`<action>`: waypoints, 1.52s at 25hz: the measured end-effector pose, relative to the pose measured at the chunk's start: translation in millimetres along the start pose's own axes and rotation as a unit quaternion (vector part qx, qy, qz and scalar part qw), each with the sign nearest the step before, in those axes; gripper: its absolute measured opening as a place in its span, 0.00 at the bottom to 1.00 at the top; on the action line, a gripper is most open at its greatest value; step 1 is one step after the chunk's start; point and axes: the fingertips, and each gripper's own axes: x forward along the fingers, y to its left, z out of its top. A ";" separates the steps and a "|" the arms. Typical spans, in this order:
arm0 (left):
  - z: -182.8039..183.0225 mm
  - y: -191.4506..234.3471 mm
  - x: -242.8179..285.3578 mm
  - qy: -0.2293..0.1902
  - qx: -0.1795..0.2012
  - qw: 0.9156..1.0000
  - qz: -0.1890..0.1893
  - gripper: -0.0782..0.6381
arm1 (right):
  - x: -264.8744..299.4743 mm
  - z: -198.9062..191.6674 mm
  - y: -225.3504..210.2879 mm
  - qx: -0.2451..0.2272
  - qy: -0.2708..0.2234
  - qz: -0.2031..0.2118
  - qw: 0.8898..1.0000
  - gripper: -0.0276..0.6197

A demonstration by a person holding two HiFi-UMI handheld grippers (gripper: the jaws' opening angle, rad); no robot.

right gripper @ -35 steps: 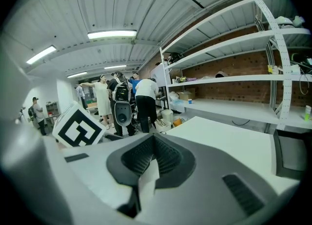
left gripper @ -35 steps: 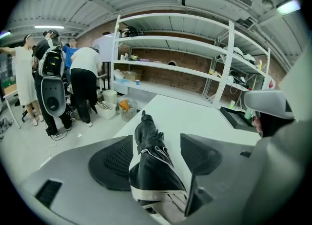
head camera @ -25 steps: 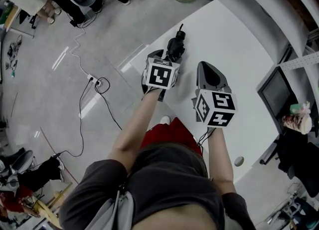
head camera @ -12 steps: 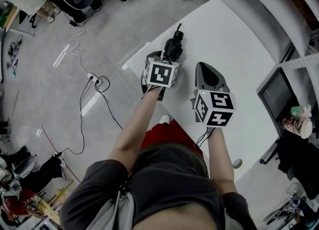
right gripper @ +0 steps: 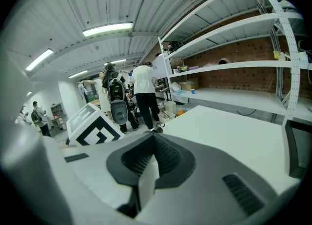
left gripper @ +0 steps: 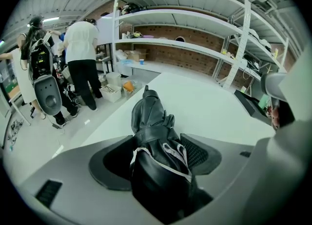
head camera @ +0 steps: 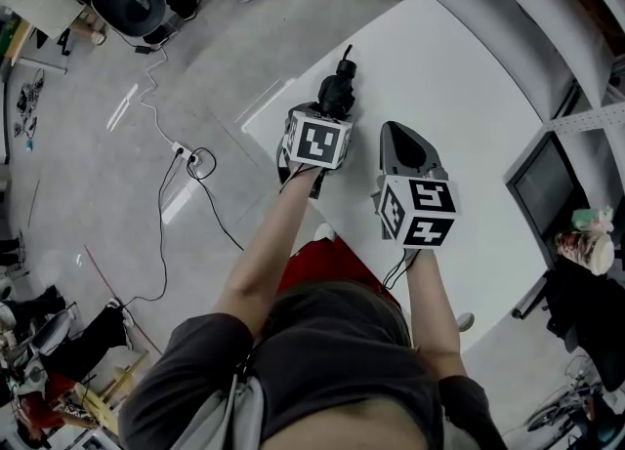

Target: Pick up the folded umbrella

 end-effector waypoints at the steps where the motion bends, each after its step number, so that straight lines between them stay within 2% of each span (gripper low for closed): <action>1: -1.4 -1.3 1.9 0.005 -0.001 1.000 -0.002 0.52 | 0.7 -0.7 -0.3 0.000 0.001 0.001 1.000 0.07; 16: -6.1 -1.7 18.4 0.058 0.013 0.998 0.009 0.52 | 0.3 -4.7 -9.8 0.009 0.006 0.000 1.000 0.07; 20: -5.8 -3.3 17.9 0.050 0.012 0.999 0.017 0.51 | -6.6 -4.7 -11.4 0.010 0.001 -0.003 1.000 0.07; 26: -3.4 -2.6 11.3 0.025 0.008 0.999 0.024 0.45 | -16.2 -2.7 -4.2 0.007 -0.006 -0.006 1.000 0.07; 34: -0.9 -12.7 -6.5 -0.024 0.036 0.999 0.027 0.42 | -34.1 -7.3 -0.3 0.015 -0.009 -0.016 1.000 0.07; 38: 2.6 -17.2 -16.4 -0.047 0.037 0.998 0.012 0.42 | -40.0 -6.6 0.4 0.017 -0.012 -0.026 0.999 0.07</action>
